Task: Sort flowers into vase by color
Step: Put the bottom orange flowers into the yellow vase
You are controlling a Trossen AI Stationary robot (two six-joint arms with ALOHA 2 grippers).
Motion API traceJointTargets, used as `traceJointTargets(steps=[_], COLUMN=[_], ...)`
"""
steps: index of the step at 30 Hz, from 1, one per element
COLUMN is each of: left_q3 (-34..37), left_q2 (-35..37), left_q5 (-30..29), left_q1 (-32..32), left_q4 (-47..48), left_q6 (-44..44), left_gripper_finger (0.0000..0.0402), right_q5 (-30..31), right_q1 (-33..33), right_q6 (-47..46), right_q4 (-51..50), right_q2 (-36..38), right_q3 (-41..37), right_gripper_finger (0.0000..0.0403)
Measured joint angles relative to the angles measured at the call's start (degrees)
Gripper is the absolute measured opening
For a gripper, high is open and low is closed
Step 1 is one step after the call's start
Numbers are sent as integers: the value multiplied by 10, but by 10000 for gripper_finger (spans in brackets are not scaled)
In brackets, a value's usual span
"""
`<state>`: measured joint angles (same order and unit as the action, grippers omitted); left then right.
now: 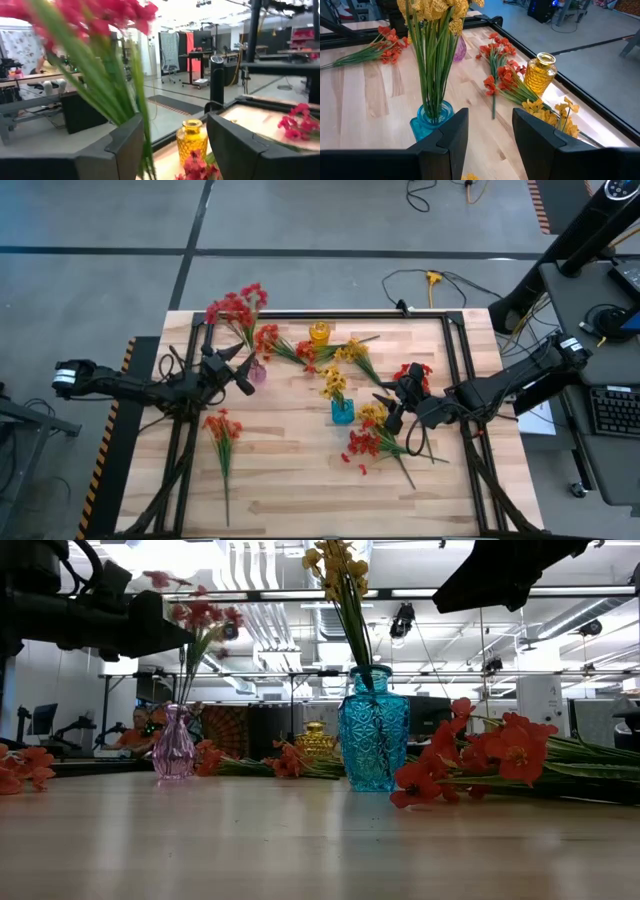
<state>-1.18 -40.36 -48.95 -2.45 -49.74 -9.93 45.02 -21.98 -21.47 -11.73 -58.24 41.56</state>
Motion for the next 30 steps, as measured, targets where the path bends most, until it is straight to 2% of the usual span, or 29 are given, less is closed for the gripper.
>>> traceJointTargets(steps=[6, 10, 14, 21, 26, 30], left_q3=[-1, -1, -1, -18, -58, -102], left_q2=[0, 0, 0, -2, -2, -6], left_q5=[-4, -46, -99, -138, -165, -210], left_q1=[-28, -59, -98, -169, -214, -258], left_q4=[17, 20, 28, 29, 83, 157], left_q6=[0, 0, 0, -3, -7, -1], left_gripper_finger=[204, 204, 204, 204, 204, 204], right_q5=[0, 0, -2, -5, -9, -59], right_q1=[0, 0, 4, 33, 60, 98], right_q6=[-32, -76, -141, -242, -259, -260], right_q4=[-1, -19, -60, -171, -234, -264], right_q2=[0, 0, 2, 8, 8, 8], right_q3=[0, 0, 0, 17, 44, 60], right_gripper_finger=[146, 146, 146, 146, 146, 146])
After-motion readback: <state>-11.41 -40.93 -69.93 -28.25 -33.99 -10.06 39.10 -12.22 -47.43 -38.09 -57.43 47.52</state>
